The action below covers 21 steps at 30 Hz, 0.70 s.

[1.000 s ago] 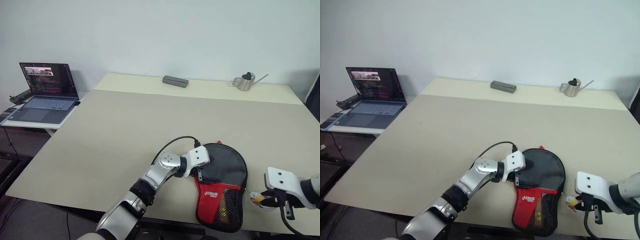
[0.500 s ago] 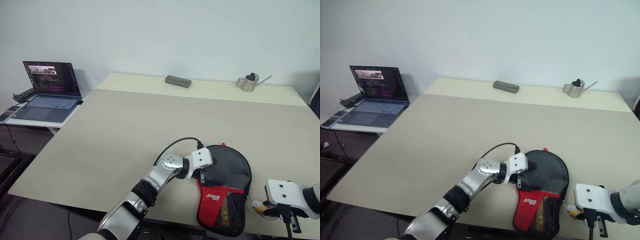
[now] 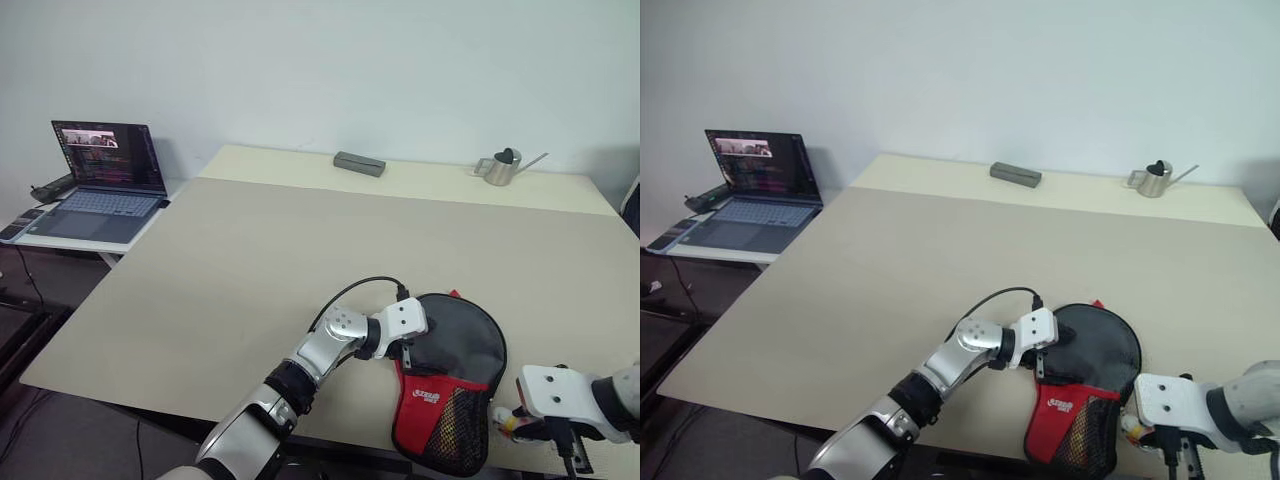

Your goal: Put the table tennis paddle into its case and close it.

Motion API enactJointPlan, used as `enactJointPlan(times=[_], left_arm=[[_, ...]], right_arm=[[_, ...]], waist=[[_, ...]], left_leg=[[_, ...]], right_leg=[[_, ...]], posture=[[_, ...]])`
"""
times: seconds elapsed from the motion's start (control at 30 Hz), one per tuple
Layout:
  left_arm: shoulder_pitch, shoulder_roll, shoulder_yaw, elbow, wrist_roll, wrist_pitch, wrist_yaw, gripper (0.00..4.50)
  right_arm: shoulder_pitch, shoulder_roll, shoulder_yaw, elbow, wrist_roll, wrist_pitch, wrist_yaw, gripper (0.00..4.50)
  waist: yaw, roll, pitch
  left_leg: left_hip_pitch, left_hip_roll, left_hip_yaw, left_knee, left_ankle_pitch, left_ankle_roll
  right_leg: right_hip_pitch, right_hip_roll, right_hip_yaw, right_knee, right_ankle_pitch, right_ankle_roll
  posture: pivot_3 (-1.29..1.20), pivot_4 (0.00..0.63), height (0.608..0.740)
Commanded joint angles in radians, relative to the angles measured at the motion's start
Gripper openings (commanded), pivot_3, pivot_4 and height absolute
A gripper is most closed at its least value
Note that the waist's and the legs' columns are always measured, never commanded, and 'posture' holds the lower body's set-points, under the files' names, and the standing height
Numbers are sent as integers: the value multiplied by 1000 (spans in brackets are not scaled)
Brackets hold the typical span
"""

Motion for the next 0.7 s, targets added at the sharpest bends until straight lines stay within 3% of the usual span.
enactJointPlan(times=[0.03, 0.3, 0.47, 0.6, 0.7], left_arm=[[54, 39, -72, 144, 110, 55, 13, 4500], [52, 39, -70, 147, 109, 53, 18, 4500], [44, 35, -67, 156, 105, 44, 24, 4500], [37, 24, -7, 131, 50, 29, 28, 4500], [33, 28, 61, 59, -20, 50, -8, 4500]], right_arm=[[-23, 5, 10, -20, 100, 73, 55, 530], [-71, 21, -116, 59, 238, 212, 96, 3183], [-106, 31, -190, 125, 305, 275, 109, 3183], [-358, 104, -147, 233, 406, 424, -23, 3183], [-538, 187, -59, 328, 377, 501, -159, 3183]], waist=[[-1, 0, 0], [-3, -1, -1], [-6, -1, -1], [-18, -1, 0], [-32, -1, 1]], left_leg=[[0, 0, 0, 0, 0, 0], [0, 1, 0, 1, 0, 0], [0, 1, 2, 2, -2, -4], [0, 1, 4, 2, -3, -5], [0, 1, 3, 2, -2, -4]], right_leg=[[0, 0, 0, 0, 0, 0], [0, 0, 1, 1, 1, 1], [0, -1, 2, 1, 2, 3], [1, -2, 3, 1, 0, 0], [0, -2, 3, 1, 0, -1]], posture=[[0, 150, 740], [0, 150, 740], [0, 150, 740], [0, 150, 740], [0, 150, 740]])
